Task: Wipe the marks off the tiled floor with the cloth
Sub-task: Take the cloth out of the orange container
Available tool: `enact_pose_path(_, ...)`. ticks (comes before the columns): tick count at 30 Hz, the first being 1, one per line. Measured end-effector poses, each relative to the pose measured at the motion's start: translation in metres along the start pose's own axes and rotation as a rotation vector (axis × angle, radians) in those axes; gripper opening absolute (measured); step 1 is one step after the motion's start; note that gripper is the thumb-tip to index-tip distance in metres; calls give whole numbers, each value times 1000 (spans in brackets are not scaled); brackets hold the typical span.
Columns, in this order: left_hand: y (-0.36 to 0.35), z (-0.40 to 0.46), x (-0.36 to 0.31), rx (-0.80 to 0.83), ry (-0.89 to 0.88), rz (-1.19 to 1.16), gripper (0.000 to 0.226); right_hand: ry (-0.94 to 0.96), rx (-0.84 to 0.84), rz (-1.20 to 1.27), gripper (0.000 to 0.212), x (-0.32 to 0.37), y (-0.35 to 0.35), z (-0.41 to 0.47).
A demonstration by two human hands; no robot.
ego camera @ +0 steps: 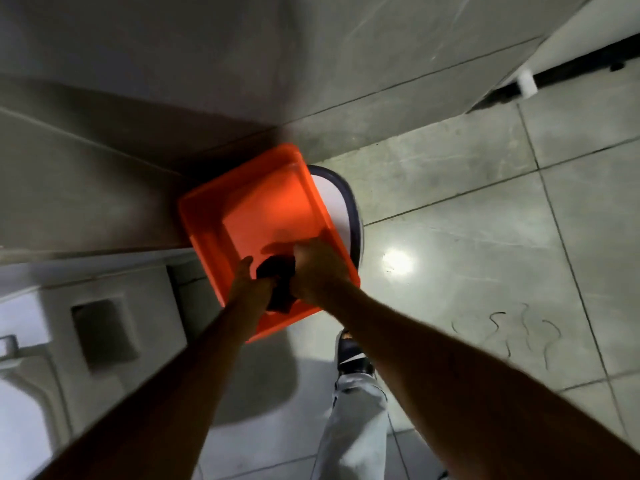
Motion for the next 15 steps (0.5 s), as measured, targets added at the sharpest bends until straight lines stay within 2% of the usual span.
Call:
enact_pose_path(2, -8, -17, -14, 78, -150, 64, 37, 58, -86, 82, 39, 3, 13, -23)
enact_pose_path(3, -13, -28, -21, 108, -236, 116, 29, 120, -172, 128, 36, 4, 25, -39)
enact_pose_path(6, -34, -59, -38, 148, -485, 305, 27, 324, -389, 348, 17, -11, 70, -97)
enact_pose_path(8, -63, -92, -55, 79, -768, 637, 10, 374, -449, 394, 19, -42, 101, -134)
enact_pose_path(10, -111, -132, -55, 41, -1040, 968, 30, 359, -467, 448, 24, -89, 124, -169)
enact_pose_path(11, -131, -148, -50, 88, -1069, 1016, 36, 350, -467, 491, 25, -111, 132, -184)
enact_pose_path(13, -183, -175, -32, 208, -1008, 1010, 26, 268, -458, 555, 33, -167, 152, -218)
enact_pose_path(15, -245, -197, -5, 331, -926, 1005, 25, 166, -437, 506, 59, -229, 172, -253)
Point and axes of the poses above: each hand's wrist, its own z-axis towards the middle knuckle, its own y-axis out of the back of the hand, x = y × z, the point moved 9 cm from there along z, towards the middle knuckle, and after that the axes turned 14 degrees about z, right-handed, at the moved point
